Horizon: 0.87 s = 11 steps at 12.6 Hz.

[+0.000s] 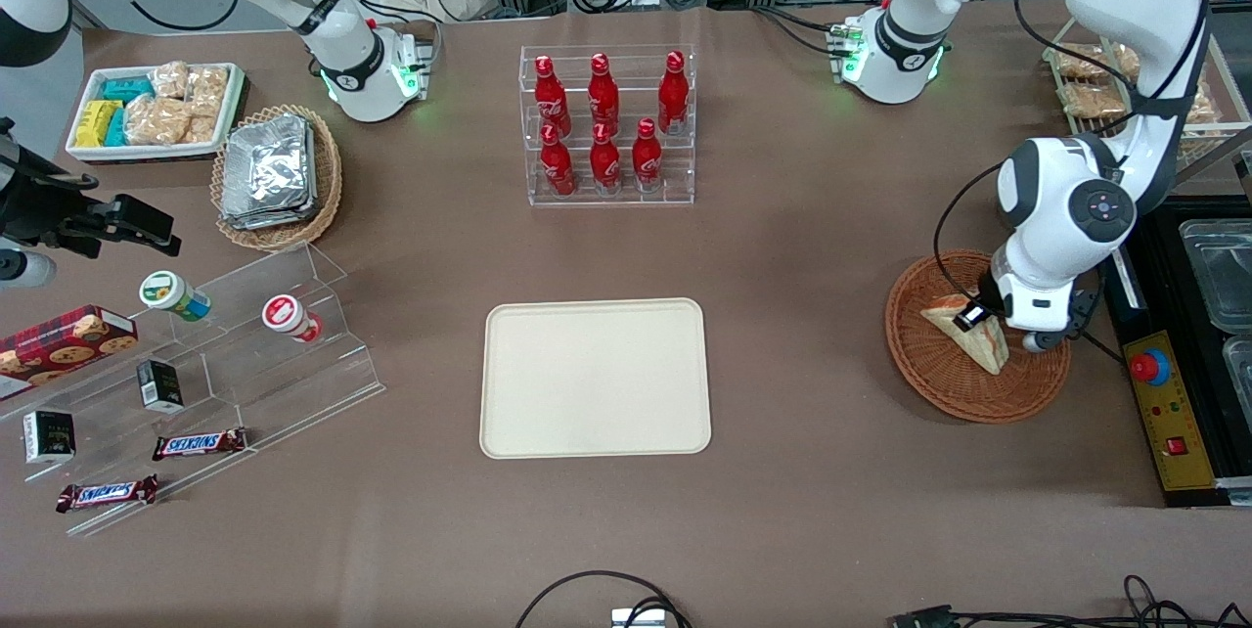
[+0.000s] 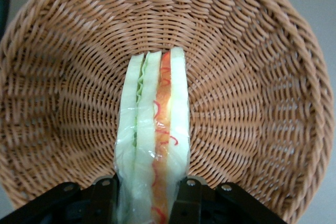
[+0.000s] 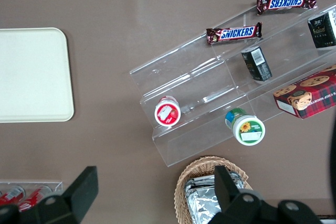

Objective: Place sandwich from basket to tray
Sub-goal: 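Close the left gripper on the sandwich's upright edge, then lift the sandwich out of the basket and carry it toward the tray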

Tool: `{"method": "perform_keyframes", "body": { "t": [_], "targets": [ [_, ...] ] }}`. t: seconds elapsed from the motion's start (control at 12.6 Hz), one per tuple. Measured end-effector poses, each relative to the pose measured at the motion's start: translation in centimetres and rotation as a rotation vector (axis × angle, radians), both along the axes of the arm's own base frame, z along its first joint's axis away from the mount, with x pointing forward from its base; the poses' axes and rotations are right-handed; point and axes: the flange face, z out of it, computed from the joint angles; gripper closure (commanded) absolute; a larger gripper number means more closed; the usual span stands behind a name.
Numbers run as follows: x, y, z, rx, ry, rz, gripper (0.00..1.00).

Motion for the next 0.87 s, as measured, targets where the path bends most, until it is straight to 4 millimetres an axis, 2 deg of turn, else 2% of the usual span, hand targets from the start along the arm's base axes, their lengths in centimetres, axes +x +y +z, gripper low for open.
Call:
{"method": "perform_keyframes", "body": {
  "t": [0.16,0.63,0.71,0.87],
  "targets": [
    [0.1,-0.6,1.1,0.042,0.031,-0.139,0.84],
    [0.1,-0.7,6.5,0.085,0.050,-0.574,0.83],
    [0.4,-1.2,7.3,0.090,0.045,-0.623,0.83],
    [1.5,-3.4,9.1,0.098,0.028,-0.685,0.81]
  ]
}}
